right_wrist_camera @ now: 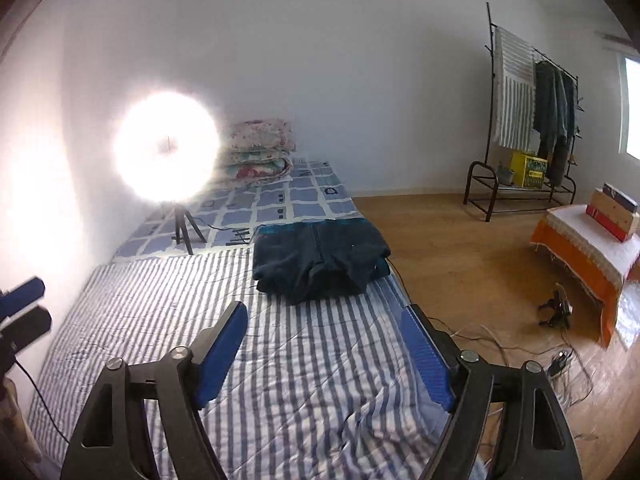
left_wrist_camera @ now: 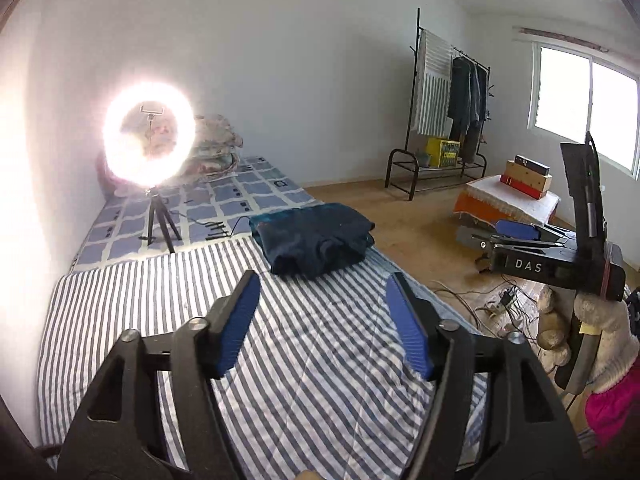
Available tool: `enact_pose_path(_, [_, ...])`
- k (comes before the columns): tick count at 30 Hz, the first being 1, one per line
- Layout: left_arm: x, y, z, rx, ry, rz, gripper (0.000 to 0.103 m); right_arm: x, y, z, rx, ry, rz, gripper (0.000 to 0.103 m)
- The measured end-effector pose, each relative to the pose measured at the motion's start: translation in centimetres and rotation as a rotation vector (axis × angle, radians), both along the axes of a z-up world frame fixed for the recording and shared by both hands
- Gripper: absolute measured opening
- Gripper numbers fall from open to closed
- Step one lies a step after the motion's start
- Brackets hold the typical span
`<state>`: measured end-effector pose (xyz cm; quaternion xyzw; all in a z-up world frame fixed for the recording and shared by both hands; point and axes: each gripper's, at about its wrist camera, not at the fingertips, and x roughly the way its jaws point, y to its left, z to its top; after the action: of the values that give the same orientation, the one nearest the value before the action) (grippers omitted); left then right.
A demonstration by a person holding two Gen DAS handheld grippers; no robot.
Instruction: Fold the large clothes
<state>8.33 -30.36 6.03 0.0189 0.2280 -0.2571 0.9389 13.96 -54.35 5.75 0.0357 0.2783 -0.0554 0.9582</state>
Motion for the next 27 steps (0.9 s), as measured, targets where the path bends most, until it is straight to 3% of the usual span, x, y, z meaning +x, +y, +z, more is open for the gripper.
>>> enact_pose_path(3, [-1.7,0.6,-0.5,-0.001,-0.018,0.019,0.073,-1.5,0.7,-0.6,-0.005,-0.016,-0.005,0.084])
enact_pose_path(5, [-2.0,1.0,-0.8,-0.008,-0.024,0.026,0.082,-2.3,1.3,-1.0,-0.006,-0.024,0.001,0.084])
enact_pose_path(9, [-2.6,1.7,-1.4,-0.01,-0.049,0.049,0.086,-3.1,2.1,-1.8,-0.007,-0.045,0.0,0.086])
enact_pose_path(11, [-2.6,1.8,-1.8,-0.003,-0.042,0.05,0.093,-3.4,2.5,-2.0,-0.018,-0.058,-0.002,0.088])
enact_pose_path(16, [-3.0,2.2,-2.5,0.02,-0.078,0.079,0.102,-4.2,3.5,-2.1,-0.04,-0.109,-0.009,0.103])
enact_pose_path(27, [-3.9,1.6,-3.9,0.097,-0.092,0.114,0.103,-4.1,3.8,-2.6,-0.056,-0.121,-0.034,0.103])
